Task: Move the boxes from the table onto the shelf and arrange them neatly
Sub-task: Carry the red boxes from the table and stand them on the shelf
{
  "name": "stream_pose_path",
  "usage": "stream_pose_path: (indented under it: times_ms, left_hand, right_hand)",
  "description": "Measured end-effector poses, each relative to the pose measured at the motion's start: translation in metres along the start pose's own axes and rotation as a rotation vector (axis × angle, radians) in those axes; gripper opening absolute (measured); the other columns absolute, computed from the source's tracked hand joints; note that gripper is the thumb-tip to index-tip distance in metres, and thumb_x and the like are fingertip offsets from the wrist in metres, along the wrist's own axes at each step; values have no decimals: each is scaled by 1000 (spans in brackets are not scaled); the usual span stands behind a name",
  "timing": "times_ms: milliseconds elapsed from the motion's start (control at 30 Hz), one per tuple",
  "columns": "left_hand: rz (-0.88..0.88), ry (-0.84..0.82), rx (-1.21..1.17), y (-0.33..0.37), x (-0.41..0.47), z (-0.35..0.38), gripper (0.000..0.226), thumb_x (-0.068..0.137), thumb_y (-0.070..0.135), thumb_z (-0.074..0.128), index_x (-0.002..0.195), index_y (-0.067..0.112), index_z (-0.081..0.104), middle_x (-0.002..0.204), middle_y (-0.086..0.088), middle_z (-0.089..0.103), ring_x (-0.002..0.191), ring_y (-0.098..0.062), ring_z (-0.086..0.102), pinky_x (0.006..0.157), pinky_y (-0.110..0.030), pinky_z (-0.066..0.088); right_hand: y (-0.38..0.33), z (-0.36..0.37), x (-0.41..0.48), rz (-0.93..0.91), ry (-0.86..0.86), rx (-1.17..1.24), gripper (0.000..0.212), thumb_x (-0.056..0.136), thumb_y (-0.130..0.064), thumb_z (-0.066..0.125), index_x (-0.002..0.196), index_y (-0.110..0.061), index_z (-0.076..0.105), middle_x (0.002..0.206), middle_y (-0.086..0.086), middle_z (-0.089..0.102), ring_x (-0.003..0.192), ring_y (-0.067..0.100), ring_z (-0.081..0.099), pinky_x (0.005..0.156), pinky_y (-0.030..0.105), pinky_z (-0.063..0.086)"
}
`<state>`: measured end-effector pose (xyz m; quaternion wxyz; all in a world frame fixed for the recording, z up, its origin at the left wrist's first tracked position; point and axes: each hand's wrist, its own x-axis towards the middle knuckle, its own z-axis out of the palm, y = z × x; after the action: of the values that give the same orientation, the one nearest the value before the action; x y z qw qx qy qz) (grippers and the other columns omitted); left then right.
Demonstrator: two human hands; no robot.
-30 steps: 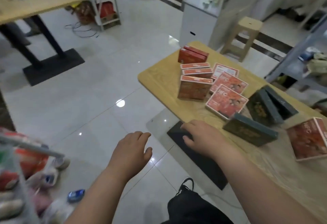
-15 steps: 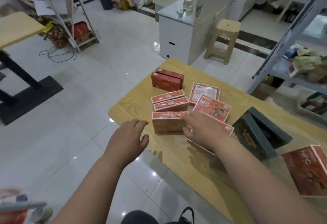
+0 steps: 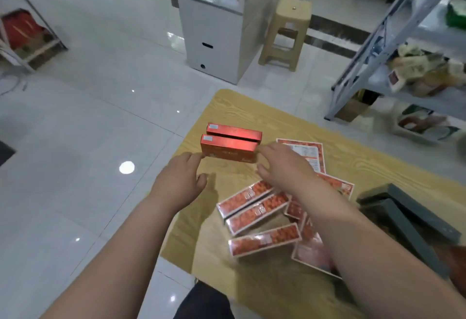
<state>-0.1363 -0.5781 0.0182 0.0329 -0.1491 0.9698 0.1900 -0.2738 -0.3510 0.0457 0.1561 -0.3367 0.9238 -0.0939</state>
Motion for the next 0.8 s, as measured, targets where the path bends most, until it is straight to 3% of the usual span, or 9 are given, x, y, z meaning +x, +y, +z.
stream_pose_path:
  times_ms: [167, 267, 333, 467, 567, 700, 800]
  left_hand:
    - [77, -103, 17, -33, 77, 20, 60, 84, 26, 64, 140, 15, 47, 128, -11, 53, 115, -37, 50, 81, -48, 53]
    - [74, -134, 19, -47, 102, 33, 65, 80, 25, 66, 141, 20, 43, 131, -8, 49, 114, -34, 51, 77, -46, 54]
    - [82, -132, -7, -51, 114, 39, 66, 79, 25, 69, 139, 19, 43, 129, -7, 49, 112, -32, 51, 74, -44, 53]
    - [79, -128, -139, -50, 129, 45, 49, 77, 24, 72, 119, 17, 47, 117, -3, 53, 104, -27, 53, 72, -41, 49]
    - [45, -156, -294, -56, 131, 48, 45, 79, 21, 72, 117, 18, 48, 114, 1, 52, 97, -21, 54, 75, -39, 49]
    - [-23, -237, -419, -76, 115, 48, 39, 79, 17, 75, 115, 23, 59, 116, 2, 49, 103, -14, 52, 84, -25, 41]
    - [-103, -255, -541, -86, 93, 41, 28, 79, 11, 74, 99, 25, 59, 100, 5, 62, 96, -13, 57, 76, -22, 42]
  right_hand:
    - [8, 23, 77, 113, -74, -68, 83, 79, -7, 67, 151, -30, 32, 152, 6, 37, 135, 32, 40, 100, 45, 47]
    - [20, 31, 104, 187, -163, -99, 94, 76, -5, 71, 153, -34, 26, 157, 4, 30, 139, 32, 36, 104, 47, 45]
    - [25, 33, 113, 209, -209, -85, 88, 80, -10, 68, 153, -33, 26, 152, 4, 37, 135, 32, 41, 103, 46, 45]
    - [28, 37, 119, 240, -244, -27, 50, 93, -21, 51, 141, -33, 44, 131, 4, 55, 119, 29, 54, 95, 45, 48]
    - [30, 44, 112, 305, -217, 105, 39, 89, -24, 58, 127, -34, 55, 118, 0, 62, 106, 25, 60, 86, 39, 51]
    - [31, 45, 96, 514, -139, 458, 35, 84, -22, 69, 117, -31, 61, 102, -5, 67, 92, 17, 64, 71, 29, 50]
    - [27, 43, 84, 653, -46, 852, 30, 81, -22, 71, 110, -25, 64, 104, 6, 68, 92, 22, 68, 84, 40, 59]
